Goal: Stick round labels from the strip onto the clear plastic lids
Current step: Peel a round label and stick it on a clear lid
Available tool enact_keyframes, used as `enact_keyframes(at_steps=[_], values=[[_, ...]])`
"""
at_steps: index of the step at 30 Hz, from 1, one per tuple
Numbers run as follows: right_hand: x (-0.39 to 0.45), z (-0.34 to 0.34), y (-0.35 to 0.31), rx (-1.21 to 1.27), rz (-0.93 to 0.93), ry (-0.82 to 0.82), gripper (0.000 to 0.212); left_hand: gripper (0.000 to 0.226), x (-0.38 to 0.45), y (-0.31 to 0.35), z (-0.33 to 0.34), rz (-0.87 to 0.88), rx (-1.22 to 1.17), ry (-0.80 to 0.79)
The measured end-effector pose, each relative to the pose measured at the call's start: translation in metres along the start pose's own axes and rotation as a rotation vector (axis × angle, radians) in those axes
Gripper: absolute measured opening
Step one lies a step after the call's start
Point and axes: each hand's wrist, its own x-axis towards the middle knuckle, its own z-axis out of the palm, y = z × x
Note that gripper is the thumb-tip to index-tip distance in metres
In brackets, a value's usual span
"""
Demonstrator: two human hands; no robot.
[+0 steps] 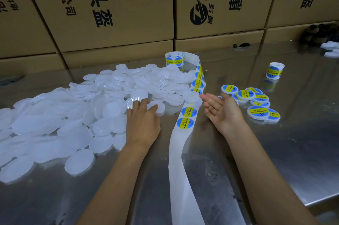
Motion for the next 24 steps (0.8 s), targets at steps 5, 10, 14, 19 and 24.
enact_keyframes(at_steps=[5,10,14,19,24], values=[[-0.003,0.014,0.008,-0.300,-0.153,0.066,0.034,0.032,0.001,-0.001,-0.003,0.038,-0.011,0.078],[-0.010,0.029,0.024,-0.647,-0.420,-0.004,0.023,0.030,-0.001,0.005,-0.009,0.058,-0.212,0.196],[-0.014,0.034,0.031,-0.680,-0.352,-0.153,0.023,0.031,-0.004,0.013,-0.010,0.179,-0.470,0.198],[-0.014,0.033,0.028,-0.484,-0.283,-0.196,0.023,0.032,-0.005,0.029,-0.013,0.076,-0.769,0.179],[-0.018,0.031,0.027,-0.448,-0.295,-0.423,0.032,0.029,-0.006,0.032,-0.022,-0.292,-1.257,-0.072]])
